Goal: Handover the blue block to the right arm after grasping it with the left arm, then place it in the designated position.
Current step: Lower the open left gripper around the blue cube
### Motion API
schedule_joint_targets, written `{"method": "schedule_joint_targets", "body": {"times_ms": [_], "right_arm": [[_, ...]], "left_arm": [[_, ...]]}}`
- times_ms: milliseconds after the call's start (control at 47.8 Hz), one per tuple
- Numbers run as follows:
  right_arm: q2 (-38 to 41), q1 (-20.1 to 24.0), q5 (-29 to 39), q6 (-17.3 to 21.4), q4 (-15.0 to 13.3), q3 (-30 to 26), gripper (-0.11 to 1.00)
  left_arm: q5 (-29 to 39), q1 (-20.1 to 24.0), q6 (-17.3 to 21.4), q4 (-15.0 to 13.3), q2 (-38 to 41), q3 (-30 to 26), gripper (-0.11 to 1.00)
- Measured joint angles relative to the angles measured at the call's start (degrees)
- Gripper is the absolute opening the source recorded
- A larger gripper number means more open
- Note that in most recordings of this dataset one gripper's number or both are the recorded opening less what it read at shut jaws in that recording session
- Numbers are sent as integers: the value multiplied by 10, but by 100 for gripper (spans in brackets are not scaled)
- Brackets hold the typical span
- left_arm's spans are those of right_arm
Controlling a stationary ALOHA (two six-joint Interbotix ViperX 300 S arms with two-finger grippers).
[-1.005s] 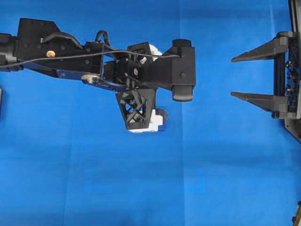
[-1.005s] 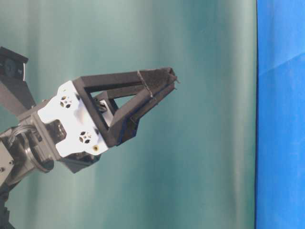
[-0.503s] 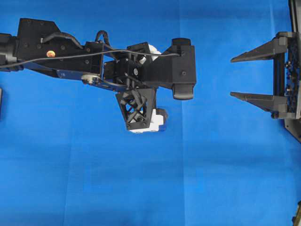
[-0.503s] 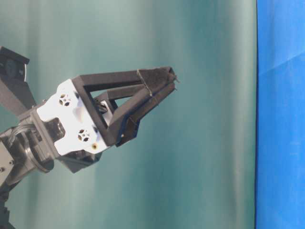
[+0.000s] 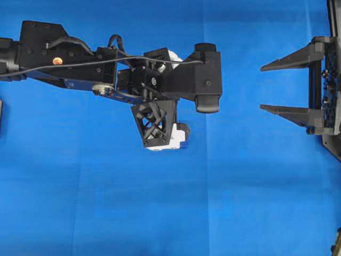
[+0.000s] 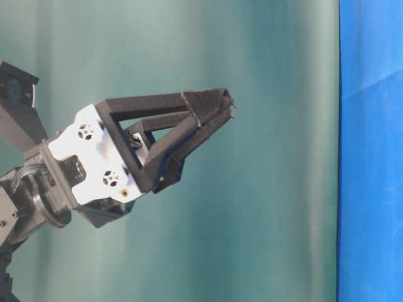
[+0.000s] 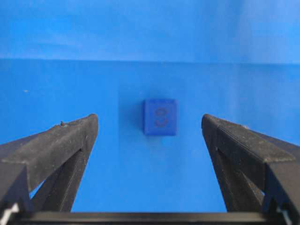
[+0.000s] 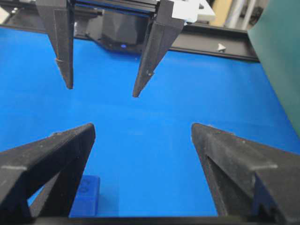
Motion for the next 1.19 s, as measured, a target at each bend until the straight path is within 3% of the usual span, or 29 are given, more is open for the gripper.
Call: {"method": "schedule_joint_targets", "body": {"times_ms": [545,1194], "right_arm": [[6,-1,0,0,0,0,98],[29,0,0,0,0,0,98]], "left_arm": [[-98,-6,-35,1,22,91,93],[-162,-27,-37,0,98,98,93]]}}
